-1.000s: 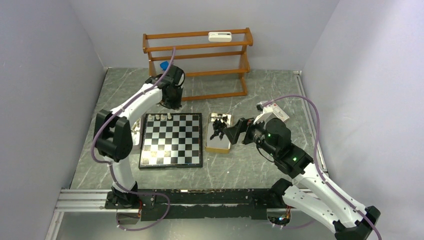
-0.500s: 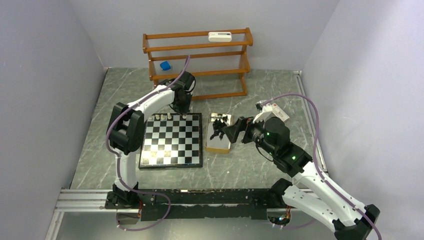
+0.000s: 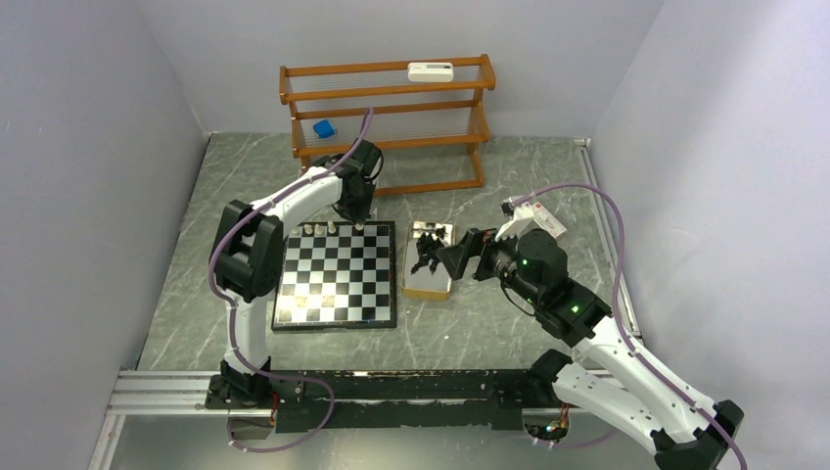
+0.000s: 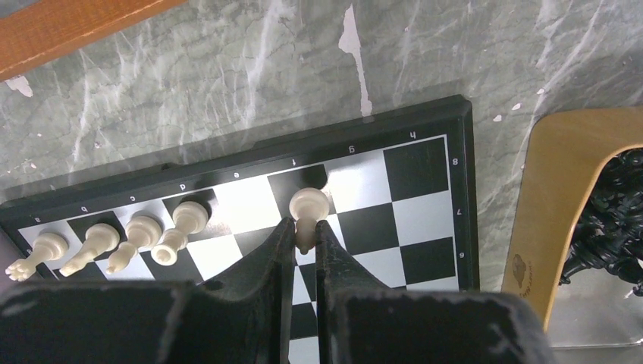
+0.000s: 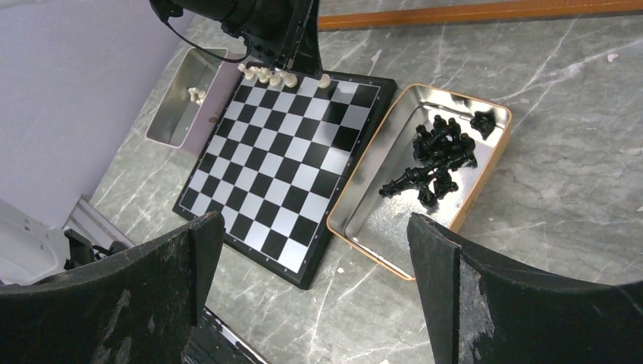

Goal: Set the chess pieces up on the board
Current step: Place the chess piece on the chessboard.

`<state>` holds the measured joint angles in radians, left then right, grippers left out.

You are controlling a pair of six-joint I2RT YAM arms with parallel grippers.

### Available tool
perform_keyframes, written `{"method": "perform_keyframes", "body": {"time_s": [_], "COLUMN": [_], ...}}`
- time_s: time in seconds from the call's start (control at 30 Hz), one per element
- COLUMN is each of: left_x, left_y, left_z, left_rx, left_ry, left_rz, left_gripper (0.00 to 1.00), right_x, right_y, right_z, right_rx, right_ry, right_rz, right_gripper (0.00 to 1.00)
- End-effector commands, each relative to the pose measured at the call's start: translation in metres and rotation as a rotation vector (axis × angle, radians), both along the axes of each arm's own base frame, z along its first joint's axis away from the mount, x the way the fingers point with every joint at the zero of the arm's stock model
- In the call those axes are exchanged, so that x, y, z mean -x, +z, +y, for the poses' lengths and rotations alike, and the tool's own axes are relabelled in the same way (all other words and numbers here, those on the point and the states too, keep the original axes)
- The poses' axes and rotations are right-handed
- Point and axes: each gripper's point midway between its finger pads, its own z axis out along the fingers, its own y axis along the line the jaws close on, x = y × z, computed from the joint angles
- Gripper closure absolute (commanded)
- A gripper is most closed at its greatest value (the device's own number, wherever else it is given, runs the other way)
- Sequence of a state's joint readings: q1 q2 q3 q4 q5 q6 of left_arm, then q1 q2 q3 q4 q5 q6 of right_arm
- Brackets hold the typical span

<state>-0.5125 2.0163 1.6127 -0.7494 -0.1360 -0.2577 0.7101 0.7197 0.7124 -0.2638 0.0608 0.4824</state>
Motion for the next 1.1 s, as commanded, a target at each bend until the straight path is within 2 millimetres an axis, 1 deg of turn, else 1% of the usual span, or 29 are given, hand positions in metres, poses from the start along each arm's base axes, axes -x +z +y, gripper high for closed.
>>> {"method": "perform_keyframes", "body": {"time_s": [0.0, 0.27, 0.47, 0.77, 1.07], "left_x": [-0.006, -0.008, -0.007, -0.004, -0.002], "left_y": [-0.009, -0.011, -0.017, -0.020, -0.016], "left_z": [-0.001, -0.001, 0.000, 0.002, 0.006], "left_rx": [-0.019, -0.026, -0.031, -0.038, -0.058], "left_ry": [0.001, 0.003, 0.003, 0.004, 0.004], "left_rz": [-0.013, -0.012, -0.002, 0.006, 0.009], "left_gripper": [0.83, 0.83, 0.83, 0.82, 0.81], "right_x": [0.000, 0.000, -0.001, -0.002, -0.004], "right_y": [0.014, 0.014, 0.014, 0.011, 0.010], "right_z": [-0.003, -0.003, -0.003, -0.002, -0.002], "right_rx": [-0.015, -0.011, -0.010, -0.002, 0.002], "right_ry": [-0.010, -0.011, -0.013, -0.013, -0.017], "right_rz": [-0.030, -0.032, -0.034, -0.031, -0.033], "right_gripper": [0.05, 0.05, 0.05, 0.05, 0.05]}}
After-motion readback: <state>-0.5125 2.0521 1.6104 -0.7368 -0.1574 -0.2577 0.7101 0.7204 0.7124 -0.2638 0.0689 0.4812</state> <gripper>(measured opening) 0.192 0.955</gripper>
